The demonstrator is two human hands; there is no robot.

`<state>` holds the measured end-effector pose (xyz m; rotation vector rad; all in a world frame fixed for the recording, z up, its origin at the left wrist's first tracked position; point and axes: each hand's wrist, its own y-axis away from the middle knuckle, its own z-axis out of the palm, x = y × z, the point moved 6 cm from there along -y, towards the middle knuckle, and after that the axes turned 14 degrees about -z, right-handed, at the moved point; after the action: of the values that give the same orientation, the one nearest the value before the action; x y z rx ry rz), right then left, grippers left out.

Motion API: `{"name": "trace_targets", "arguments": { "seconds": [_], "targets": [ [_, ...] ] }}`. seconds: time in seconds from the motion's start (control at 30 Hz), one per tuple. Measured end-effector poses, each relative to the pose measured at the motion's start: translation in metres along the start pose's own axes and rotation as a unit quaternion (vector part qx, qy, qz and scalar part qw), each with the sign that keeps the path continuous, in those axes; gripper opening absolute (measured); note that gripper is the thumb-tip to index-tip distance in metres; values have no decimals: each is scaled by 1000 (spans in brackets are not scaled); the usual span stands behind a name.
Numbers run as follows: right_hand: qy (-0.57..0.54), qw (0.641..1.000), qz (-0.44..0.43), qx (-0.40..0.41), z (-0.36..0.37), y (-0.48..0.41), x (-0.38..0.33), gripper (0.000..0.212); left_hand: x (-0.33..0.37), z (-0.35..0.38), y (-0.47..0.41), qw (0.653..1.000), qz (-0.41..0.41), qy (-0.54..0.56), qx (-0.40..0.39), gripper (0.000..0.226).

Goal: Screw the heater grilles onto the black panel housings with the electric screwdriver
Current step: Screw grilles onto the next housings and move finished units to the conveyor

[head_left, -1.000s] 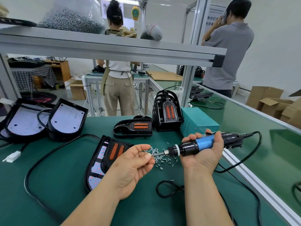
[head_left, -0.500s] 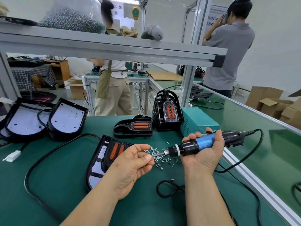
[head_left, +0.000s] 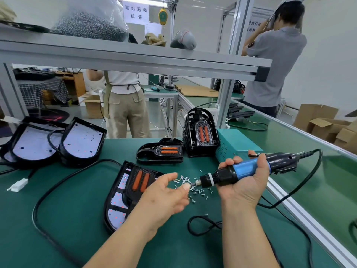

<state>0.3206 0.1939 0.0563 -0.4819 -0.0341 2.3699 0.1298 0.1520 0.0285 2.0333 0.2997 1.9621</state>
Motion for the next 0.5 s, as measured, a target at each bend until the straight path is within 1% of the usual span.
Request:
{"name": "trace_targets", "arguments": {
  "seconds": [0.03, 0.07, 0.1, 0.17, 0.2, 0.23, 0.27, 0.3, 0.33, 0.37, 0.4, 0.43, 0.5],
  "targets": [
    [-2, 1000, -1, 10, -2, 0, 0, 17, 7, -7, 4, 996, 19, -78, 35, 59],
    [-6, 1000, -3, 21, -2, -1, -1, 17, 17, -19, 9, 986, 45, -139, 77, 67],
    [-11, 999, -6, 33, -3, -2, -2, 18, 29, -34, 12, 974, 67, -176, 123, 67],
    [-26, 998, -14, 56, -5, -3, -5, 18, 48, -76, 14, 949, 84, -207, 224, 64],
    [-32, 997, -16, 65, -6, -3, -5, 19, 52, -97, 14, 937, 69, -214, 268, 68],
    [-31, 997, -16, 73, -6, -2, -5, 19, 51, -115, 11, 931, 35, -212, 297, 75],
    [-24, 997, -13, 75, -7, -2, -4, 19, 44, -128, 7, 931, -10, -209, 300, 83],
    [-10, 997, -11, 75, -7, -1, -2, 18, 35, -132, 3, 937, -59, -208, 276, 88],
    [5, 997, -13, 76, -8, 0, 0, 18, 25, -129, -2, 949, -104, -196, 224, 89],
    [18, 997, -15, 75, -7, 1, 1, 18, 14, -122, -6, 963, -140, -171, 155, 82],
    [26, 997, -14, 72, -5, 3, 3, 18, 7, -115, -7, 972, -162, -141, 99, 70],
    [31, 997, -10, 71, -3, 4, 4, 20, 1, -109, -9, 977, -168, -111, 66, 54],
    [38, 997, -1, 74, -1, 8, 8, 24, -5, -106, -13, 985, -152, -61, 49, 29]
  ]
}}
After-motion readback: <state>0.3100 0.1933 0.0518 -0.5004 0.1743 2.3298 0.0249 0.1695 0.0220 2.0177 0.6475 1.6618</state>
